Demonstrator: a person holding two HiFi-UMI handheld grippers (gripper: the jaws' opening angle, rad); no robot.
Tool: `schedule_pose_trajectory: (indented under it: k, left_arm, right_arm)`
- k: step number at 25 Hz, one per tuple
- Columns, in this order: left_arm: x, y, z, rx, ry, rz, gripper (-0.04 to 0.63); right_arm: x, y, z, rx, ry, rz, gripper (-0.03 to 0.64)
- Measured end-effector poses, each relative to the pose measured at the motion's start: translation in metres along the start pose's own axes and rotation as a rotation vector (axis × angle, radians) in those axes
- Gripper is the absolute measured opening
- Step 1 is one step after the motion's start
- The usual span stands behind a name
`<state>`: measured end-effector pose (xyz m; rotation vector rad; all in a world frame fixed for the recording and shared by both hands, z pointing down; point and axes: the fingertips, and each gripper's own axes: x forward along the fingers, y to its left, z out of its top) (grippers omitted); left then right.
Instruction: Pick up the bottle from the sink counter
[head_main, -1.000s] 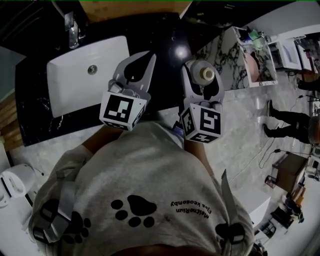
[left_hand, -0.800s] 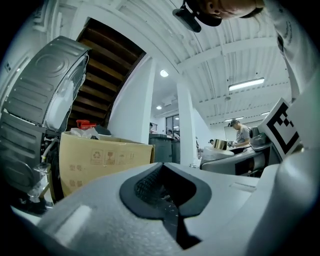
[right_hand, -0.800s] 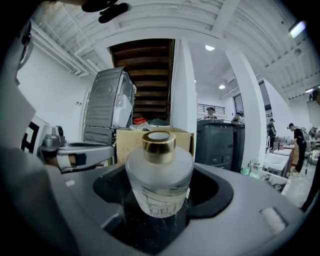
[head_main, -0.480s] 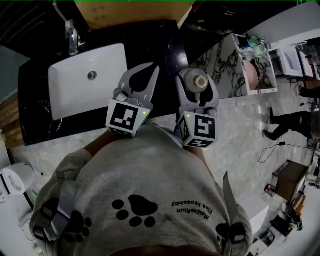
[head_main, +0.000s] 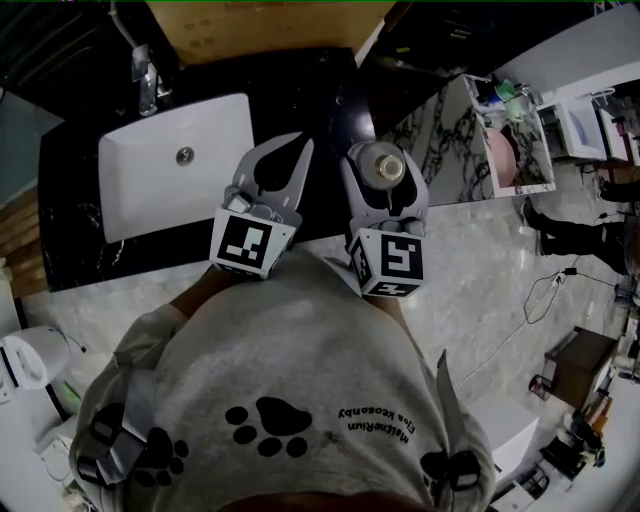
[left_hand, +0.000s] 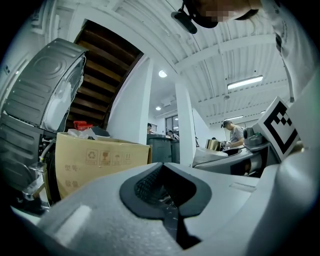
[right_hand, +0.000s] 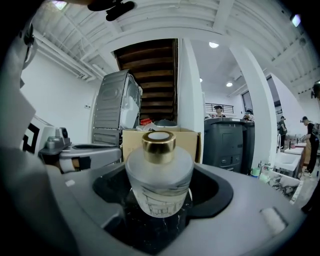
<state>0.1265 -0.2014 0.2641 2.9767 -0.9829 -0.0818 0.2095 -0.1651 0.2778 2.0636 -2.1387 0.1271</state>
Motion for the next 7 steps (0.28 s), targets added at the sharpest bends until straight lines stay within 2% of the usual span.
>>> schedule_pose_trajectory:
  k: [7]
  left_arm:
    - [-0.005,-0.001,0.003,0.018,-0.014,-0.007,0.002]
  right_arm:
    - [-0.002,0.012,-0.003,0.0,-0.005,0.025,0.331]
